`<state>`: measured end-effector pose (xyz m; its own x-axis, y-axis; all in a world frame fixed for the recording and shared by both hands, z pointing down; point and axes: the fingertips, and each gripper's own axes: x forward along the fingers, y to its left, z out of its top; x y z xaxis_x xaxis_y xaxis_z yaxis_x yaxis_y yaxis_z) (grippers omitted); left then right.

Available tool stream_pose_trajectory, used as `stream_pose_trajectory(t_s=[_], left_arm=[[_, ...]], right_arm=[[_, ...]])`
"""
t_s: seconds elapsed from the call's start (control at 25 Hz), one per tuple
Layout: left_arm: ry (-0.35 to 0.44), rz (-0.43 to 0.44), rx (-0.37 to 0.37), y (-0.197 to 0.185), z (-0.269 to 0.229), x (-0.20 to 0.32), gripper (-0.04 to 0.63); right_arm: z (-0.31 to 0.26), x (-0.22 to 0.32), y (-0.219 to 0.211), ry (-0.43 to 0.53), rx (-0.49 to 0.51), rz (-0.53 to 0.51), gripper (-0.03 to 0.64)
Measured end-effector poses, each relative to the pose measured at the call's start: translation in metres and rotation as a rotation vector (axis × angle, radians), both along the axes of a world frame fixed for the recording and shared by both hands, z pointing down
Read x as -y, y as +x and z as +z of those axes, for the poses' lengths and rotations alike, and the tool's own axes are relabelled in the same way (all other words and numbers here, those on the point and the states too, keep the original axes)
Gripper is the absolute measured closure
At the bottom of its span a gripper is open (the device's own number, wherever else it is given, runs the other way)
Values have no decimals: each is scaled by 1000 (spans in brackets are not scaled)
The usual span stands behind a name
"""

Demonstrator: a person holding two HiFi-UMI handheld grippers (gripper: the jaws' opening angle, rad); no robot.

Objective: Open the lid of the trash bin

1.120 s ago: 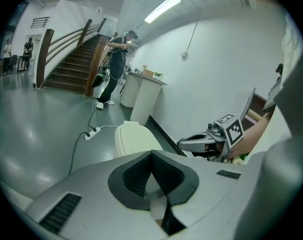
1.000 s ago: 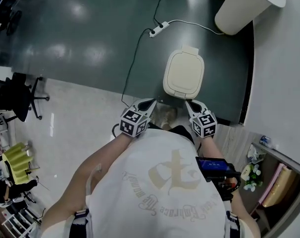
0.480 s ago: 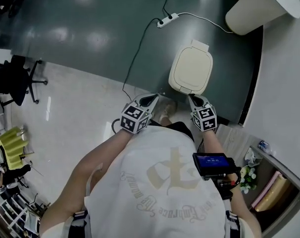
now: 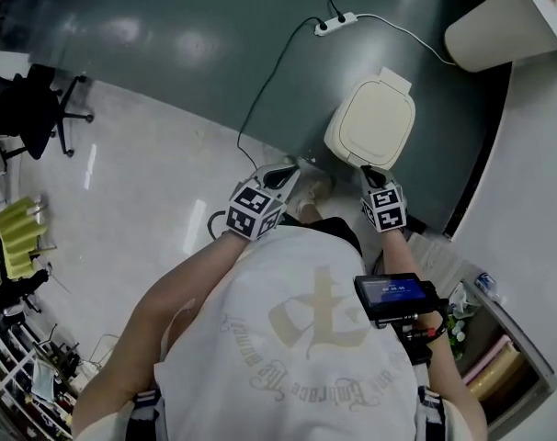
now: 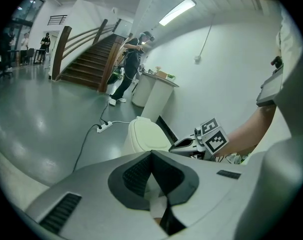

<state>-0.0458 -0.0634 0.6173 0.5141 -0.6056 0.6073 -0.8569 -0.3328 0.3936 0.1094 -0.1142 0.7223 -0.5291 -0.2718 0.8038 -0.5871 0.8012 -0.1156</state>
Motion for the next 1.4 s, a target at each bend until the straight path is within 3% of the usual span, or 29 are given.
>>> stream_pose_trajectory(t_s=[0.6, 1.4], left_arm=[[-32, -87, -3, -33, 15, -9, 583], [-51, -53, -25, -28, 26, 5, 583]], right_arm=[[34, 12, -12, 23, -228, -130, 612], [50, 9, -10, 111, -458, -304, 611]])
